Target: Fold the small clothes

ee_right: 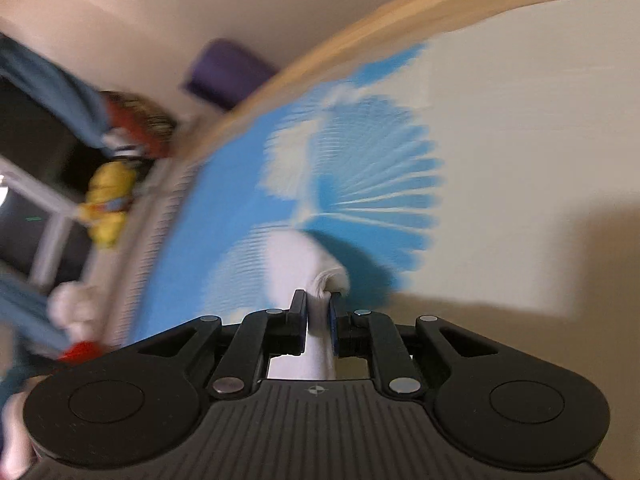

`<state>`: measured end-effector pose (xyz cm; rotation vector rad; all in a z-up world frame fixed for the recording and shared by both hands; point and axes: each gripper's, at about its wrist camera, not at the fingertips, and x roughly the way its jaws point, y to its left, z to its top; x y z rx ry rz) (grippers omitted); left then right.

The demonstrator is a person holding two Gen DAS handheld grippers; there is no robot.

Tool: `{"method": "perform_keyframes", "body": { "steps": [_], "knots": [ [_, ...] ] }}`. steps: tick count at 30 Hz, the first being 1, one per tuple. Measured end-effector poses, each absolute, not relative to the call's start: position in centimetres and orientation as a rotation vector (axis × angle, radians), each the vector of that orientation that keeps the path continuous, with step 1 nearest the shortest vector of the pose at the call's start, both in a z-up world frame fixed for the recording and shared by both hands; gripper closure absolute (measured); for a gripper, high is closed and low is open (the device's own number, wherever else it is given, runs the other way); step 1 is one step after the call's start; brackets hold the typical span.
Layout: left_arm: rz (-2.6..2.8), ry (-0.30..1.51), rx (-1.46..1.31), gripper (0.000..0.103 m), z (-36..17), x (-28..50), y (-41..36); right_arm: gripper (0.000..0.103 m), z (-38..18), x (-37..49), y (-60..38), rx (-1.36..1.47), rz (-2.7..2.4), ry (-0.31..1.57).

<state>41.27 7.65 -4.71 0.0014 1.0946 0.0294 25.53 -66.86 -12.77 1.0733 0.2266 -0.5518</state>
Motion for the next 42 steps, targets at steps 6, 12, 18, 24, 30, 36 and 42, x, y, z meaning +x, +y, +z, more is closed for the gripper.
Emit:
{"method": "perform_keyframes", "body": {
  "steps": [6, 12, 18, 24, 30, 36, 42],
  "knots": [
    [0.023, 1.095, 0.001, 0.070, -4.8, 41.3, 7.3, 0.094, -11.2, 24.7, -67.1, 0.951, -0.837, 0.222],
    [0.026, 1.096, 0.007, 0.070, -4.9, 41.4, 7.2, 0.088, -14.4, 23.2, -68.1, 1.070, -0.974, 0.273],
    [0.030, 1.098, 0.007, 0.070, -5.1, 41.5, 7.2, 0.085, -15.0, 24.8, -68.1, 0.992, -0.966, 0.379],
    [0.020, 1.093, -0.011, 0.070, -4.7, 41.4, 7.5, 0.098, -12.0, 24.6, -66.3, 0.766, -1.188, 0.427],
    [0.006, 1.076, -0.051, 0.070, -3.7, 41.5, 7.6, 0.098, -4.2, 28.0, -59.3, 0.581, -0.969, 0.328],
    [-0.017, 1.059, -0.082, 0.070, -2.8, 41.1, 7.4, 0.082, 2.8, 31.4, -47.8, 0.583, -0.565, 0.450],
    [-0.033, 1.042, -0.107, 0.070, -2.2, 40.4, 7.3, 0.074, 3.8, 32.0, -35.5, 0.599, -0.201, 0.689]
  ]
}}
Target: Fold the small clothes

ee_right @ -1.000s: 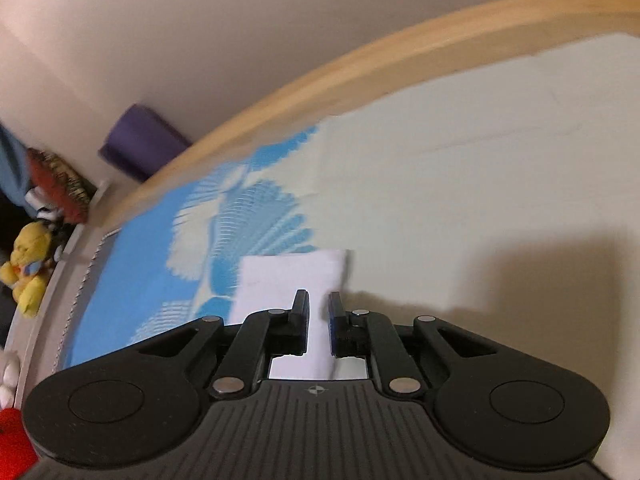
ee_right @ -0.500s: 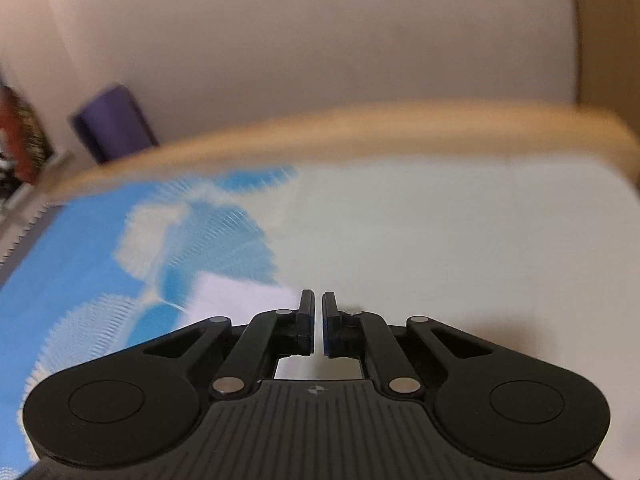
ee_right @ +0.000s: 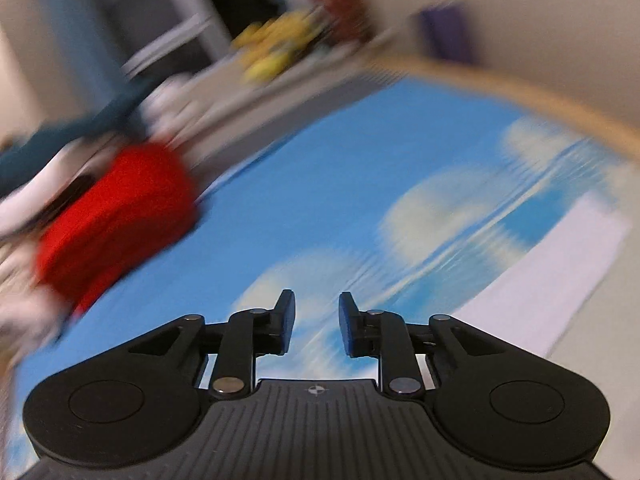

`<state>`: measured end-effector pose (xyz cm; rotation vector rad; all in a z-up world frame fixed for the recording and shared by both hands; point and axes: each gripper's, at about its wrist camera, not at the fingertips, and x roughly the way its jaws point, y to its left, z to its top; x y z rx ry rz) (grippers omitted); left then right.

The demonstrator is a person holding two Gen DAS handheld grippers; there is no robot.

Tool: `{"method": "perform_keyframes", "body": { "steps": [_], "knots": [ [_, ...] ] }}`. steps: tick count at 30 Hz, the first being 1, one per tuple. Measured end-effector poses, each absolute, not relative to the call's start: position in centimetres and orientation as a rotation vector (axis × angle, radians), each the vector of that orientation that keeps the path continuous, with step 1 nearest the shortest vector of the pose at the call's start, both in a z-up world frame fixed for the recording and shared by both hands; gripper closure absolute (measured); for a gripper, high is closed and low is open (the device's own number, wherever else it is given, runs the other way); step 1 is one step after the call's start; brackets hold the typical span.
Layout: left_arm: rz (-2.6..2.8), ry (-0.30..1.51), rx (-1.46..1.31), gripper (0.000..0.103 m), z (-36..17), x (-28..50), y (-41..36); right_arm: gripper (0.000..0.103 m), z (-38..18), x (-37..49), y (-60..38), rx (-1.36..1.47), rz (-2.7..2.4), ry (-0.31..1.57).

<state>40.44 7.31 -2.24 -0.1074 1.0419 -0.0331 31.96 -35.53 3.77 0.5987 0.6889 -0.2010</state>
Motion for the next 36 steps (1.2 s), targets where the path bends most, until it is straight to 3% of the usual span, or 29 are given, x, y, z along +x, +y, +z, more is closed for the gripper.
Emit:
{"method": "perform_keyframes", "body": {
  "steps": [2, 6, 16, 18, 19, 22, 24, 26, 28, 29, 30, 36],
  "knots": [
    [-0.047, 1.036, -0.108, 0.071, -2.2, 40.2, 7.1, 0.071, 2.8, 32.0, -32.0, 0.616, -0.125, 0.789],
    [-0.100, 1.033, -0.092, 0.084, -2.4, 39.7, 6.0, 0.070, -2.4, 32.6, -27.2, 0.561, -0.125, 0.961],
    [-0.287, 1.024, -0.053, 0.084, -3.2, 39.9, 2.7, 0.069, -7.5, 36.0, -23.9, 0.487, -0.115, 1.100],
    [-0.363, 1.015, -0.031, 0.084, -3.5, 39.5, 1.5, 0.100, -7.5, 36.3, -24.2, 0.520, -0.117, 1.077],
    [-0.401, 1.008, -0.026, 0.084, -3.5, 39.4, 0.9, 0.100, -7.6, 36.6, -24.2, 0.538, -0.101, 1.050],
    [-0.525, 0.948, 0.003, 0.076, -3.3, 38.6, -1.1, 0.100, -4.9, 36.9, -24.1, 0.574, 0.017, 0.914],
    [-0.583, 0.898, 0.009, 0.058, -3.0, 38.0, -2.4, 0.100, -2.8, 36.9, -23.6, 0.568, 0.124, 0.842],
    [-0.612, 0.853, -0.004, 0.057, -3.0, 37.7, -3.2, 0.100, -1.1, 36.9, -23.0, 0.553, 0.227, 0.802],
    [-0.598, 0.857, -0.015, 0.061, -3.6, 38.0, -3.8, 0.100, -0.1, 36.8, -22.2, 0.510, 0.286, 0.776],
    [-0.587, 0.869, -0.022, 0.078, -4.1, 38.3, -3.8, 0.100, 0.3, 36.7, -21.9, 0.494, 0.310, 0.765],
    [-0.581, 0.885, -0.022, 0.103, -4.5, 38.4, -3.8, 0.100, 0.6, 36.6, -21.7, 0.485, 0.327, 0.754],
    [-0.473, 0.881, -0.108, 0.103, -4.3, 39.7, -0.7, 0.093, 0.7, 36.6, -22.0, 0.503, 0.328, 0.741]
  ]
}}
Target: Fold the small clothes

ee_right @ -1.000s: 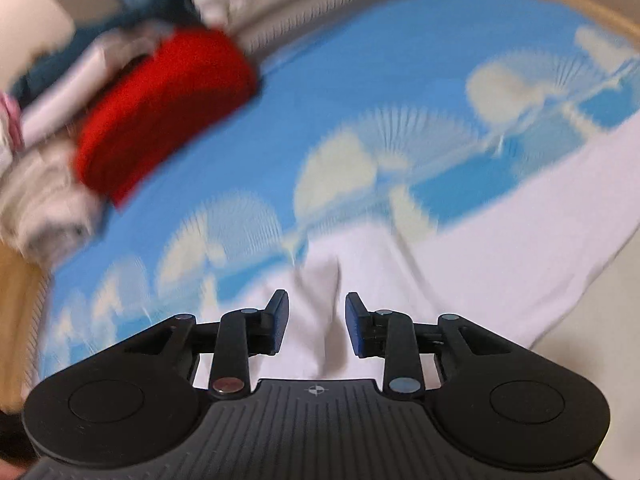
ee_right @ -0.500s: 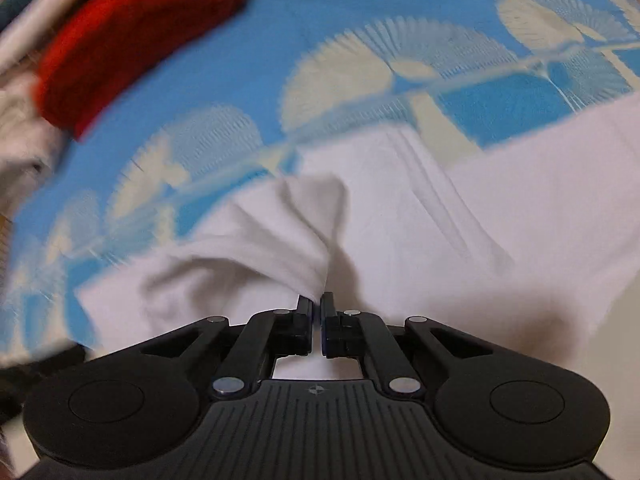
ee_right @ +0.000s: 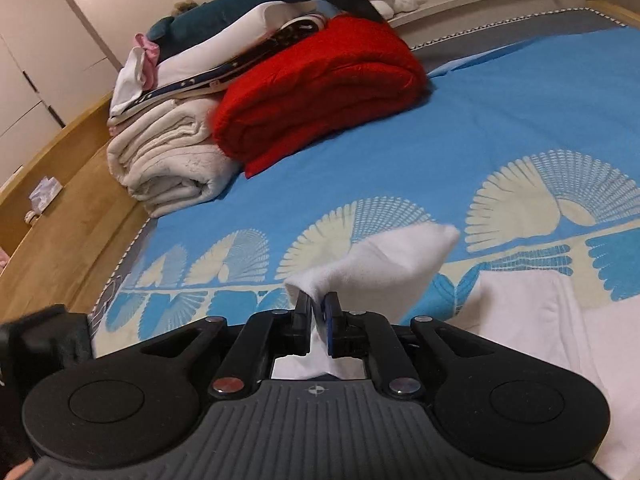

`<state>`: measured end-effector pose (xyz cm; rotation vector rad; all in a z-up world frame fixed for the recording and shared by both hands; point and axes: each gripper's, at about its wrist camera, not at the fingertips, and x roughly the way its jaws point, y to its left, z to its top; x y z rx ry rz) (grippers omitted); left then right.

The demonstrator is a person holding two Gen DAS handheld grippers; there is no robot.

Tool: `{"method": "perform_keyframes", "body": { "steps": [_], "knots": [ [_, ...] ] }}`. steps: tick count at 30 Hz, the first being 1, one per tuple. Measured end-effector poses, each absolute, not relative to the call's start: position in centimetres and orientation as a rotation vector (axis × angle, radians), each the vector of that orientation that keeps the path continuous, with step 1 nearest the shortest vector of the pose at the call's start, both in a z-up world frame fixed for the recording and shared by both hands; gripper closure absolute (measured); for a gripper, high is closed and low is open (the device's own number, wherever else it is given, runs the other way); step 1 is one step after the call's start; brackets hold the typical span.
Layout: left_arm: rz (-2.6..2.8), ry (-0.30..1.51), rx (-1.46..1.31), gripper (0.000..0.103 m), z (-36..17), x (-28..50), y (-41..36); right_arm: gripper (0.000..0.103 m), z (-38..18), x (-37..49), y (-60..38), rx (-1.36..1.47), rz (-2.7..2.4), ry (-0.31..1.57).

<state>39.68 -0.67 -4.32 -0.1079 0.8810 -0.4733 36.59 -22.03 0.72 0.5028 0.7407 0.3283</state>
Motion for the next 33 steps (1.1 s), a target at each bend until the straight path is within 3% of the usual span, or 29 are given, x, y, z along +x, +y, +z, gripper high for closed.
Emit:
{"method": "perform_keyframes", "body": {
  "steps": [2, 7, 9, 12, 13, 15, 19, 20, 22, 23, 31, 32, 33],
  "knots": [
    [-0.431, 0.867, -0.195, 0.103, -3.6, 40.2, 2.0, 0.088, 0.4, 36.9, -22.5, 0.528, 0.313, 0.750],
    [-0.474, 0.848, -0.214, 0.100, -2.4, 40.3, 3.2, 0.092, -0.3, 37.1, -21.8, 0.509, 0.304, 0.758],
    [-0.557, 0.874, -0.155, 0.078, -2.5, 39.8, 1.5, 0.092, -0.3, 37.1, -21.4, 0.483, 0.285, 0.761],
    [-0.545, 0.897, -0.043, 0.076, -3.6, 39.2, -0.9, 0.090, -1.3, 37.5, -21.1, 0.456, 0.188, 0.829],
    [-0.531, 0.925, -0.040, 0.076, -4.2, 39.4, -1.1, 0.088, -1.9, 37.6, -21.2, 0.462, 0.146, 0.855],
    [-0.494, 0.965, -0.057, 0.076, -5.2, 40.0, -0.9, 0.065, -3.5, 37.9, -21.5, 0.500, 0.093, 0.910],
    [-0.515, 0.999, -0.035, 0.076, -6.2, 40.4, -1.2, 0.061, -6.2, 38.5, -20.8, 0.515, 0.130, 0.985],
    [-0.525, 1.001, -0.022, 0.076, -6.5, 40.3, -1.4, 0.062, -6.7, 38.6, -20.7, 0.525, 0.137, 0.993],
    [-0.544, 1.008, -0.004, 0.075, -7.0, 40.0, -2.0, 0.079, -7.3, 38.8, -20.6, 0.538, 0.136, 1.011],
    [-0.544, 1.013, 0.000, 0.074, -7.2, 39.8, -2.3, 0.102, -7.4, 38.8, -20.6, 0.548, 0.140, 1.011],
    [-0.525, 0.973, -0.023, 0.070, -7.1, 39.9, -2.8, 0.103, -2.6, 38.2, -19.8, 0.562, 0.358, 0.837],
    [-0.520, 0.966, -0.033, 0.072, -7.0, 40.0, -2.7, 0.103, -2.0, 38.1, -19.7, 0.566, 0.400, 0.821],
    [-0.516, 0.961, -0.045, 0.083, -6.7, 40.1, -2.4, 0.103, -1.4, 37.9, -19.4, 0.564, 0.445, 0.805]
  ]
}}
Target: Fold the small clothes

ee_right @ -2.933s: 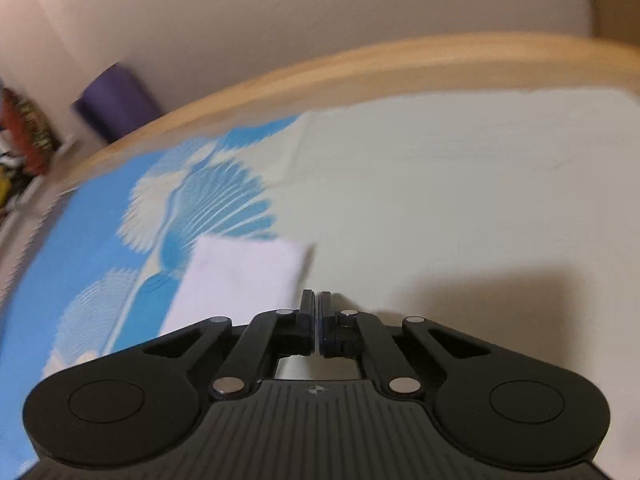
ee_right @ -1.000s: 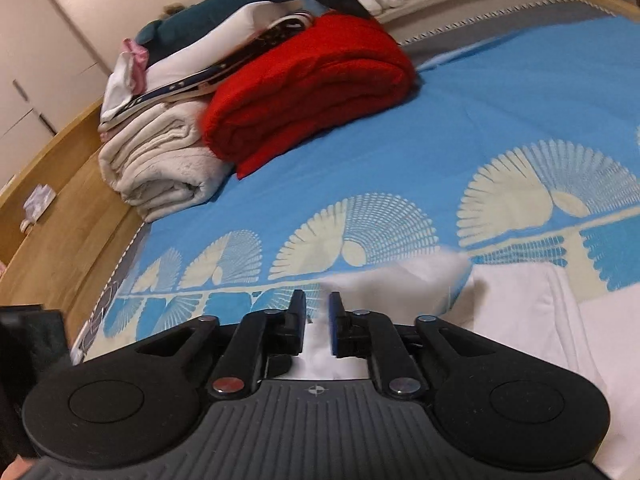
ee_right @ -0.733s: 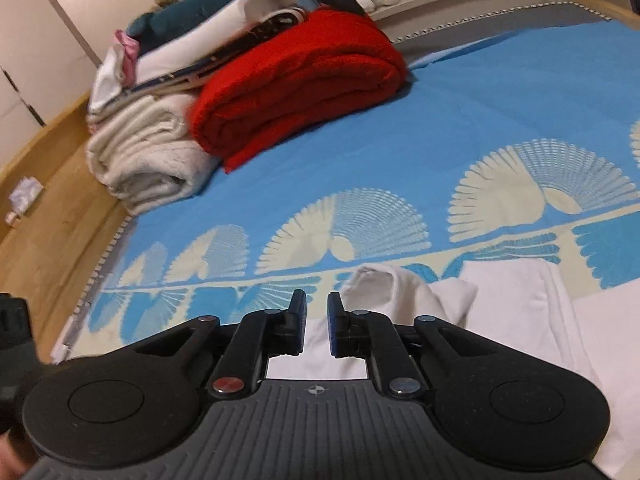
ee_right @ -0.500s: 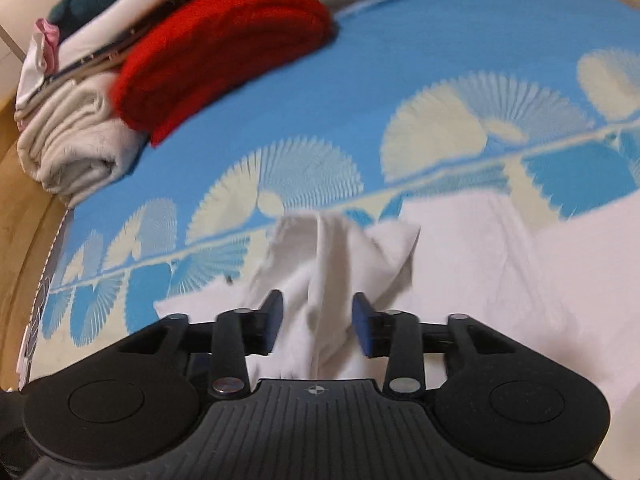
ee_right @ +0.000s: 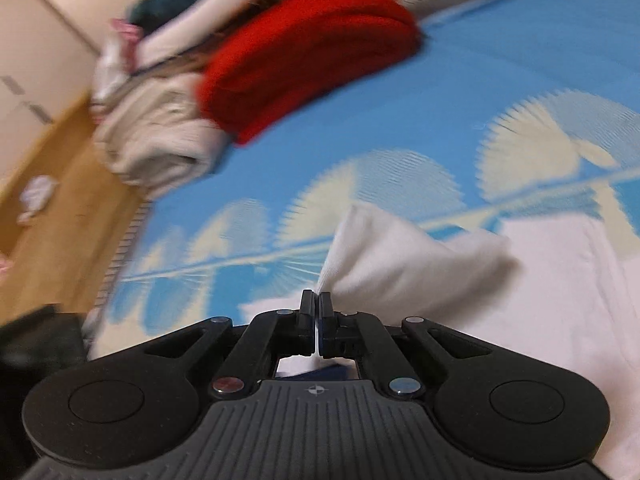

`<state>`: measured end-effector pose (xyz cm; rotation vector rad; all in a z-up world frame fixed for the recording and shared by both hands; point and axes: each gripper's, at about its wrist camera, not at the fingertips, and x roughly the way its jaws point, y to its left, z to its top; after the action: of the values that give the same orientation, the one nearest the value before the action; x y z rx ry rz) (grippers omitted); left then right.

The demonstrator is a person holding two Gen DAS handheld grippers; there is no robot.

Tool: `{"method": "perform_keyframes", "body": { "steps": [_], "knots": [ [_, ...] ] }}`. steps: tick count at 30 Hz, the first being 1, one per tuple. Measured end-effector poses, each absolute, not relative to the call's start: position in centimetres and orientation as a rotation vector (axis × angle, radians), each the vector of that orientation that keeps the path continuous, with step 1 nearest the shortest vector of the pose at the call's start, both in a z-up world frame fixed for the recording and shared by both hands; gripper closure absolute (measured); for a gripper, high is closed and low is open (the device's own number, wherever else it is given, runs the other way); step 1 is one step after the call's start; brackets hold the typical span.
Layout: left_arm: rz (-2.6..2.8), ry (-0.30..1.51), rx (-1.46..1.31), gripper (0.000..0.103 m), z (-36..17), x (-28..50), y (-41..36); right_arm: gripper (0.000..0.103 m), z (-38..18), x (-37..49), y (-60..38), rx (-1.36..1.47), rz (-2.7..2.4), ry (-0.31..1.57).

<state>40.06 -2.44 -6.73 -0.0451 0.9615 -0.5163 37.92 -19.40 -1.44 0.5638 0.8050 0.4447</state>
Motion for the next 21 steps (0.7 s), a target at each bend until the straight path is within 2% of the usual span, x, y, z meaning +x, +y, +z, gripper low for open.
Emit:
{"method": "perform_keyframes", "body": {
  "steps": [2, 5, 7, 9, 16, 17, 18, 19, 21],
  "knots": [
    [-0.504, 0.957, -0.082, 0.093, -6.4, 40.3, -1.7, 0.103, -0.6, 37.9, -19.0, 0.547, 0.480, 0.792],
    [-0.462, 0.950, -0.134, 0.093, -5.9, 40.7, -0.4, 0.103, -0.3, 38.0, -18.7, 0.538, 0.491, 0.797],
    [-0.435, 0.952, -0.142, 0.087, -5.4, 41.0, 0.1, 0.103, -0.2, 38.2, -18.7, 0.535, 0.466, 0.797],
    [-0.431, 0.938, -0.147, 0.069, -4.7, 40.8, 0.1, 0.103, -0.2, 38.2, -18.9, 0.534, 0.443, 0.798],
    [-0.406, 0.905, -0.118, 0.069, -3.9, 40.4, -0.1, 0.103, -0.4, 37.9, -18.7, 0.502, 0.417, 0.830],
    [-0.410, 0.906, -0.110, 0.073, -3.9, 40.4, -0.3, 0.103, -0.4, 37.9, -18.5, 0.504, 0.428, 0.835],
    [-0.414, 0.908, -0.106, 0.088, -4.1, 40.4, -0.3, 0.103, -0.3, 37.9, -18.3, 0.501, 0.444, 0.841],
    [-0.417, 0.918, -0.105, 0.097, -4.2, 40.4, -0.3, 0.103, -0.2, 37.9, -18.2, 0.496, 0.459, 0.848],
    [-0.421, 0.943, -0.130, 0.100, -4.5, 40.7, 0.1, 0.098, -0.2, 37.9, -17.8, 0.484, 0.474, 0.870]
  ]
}}
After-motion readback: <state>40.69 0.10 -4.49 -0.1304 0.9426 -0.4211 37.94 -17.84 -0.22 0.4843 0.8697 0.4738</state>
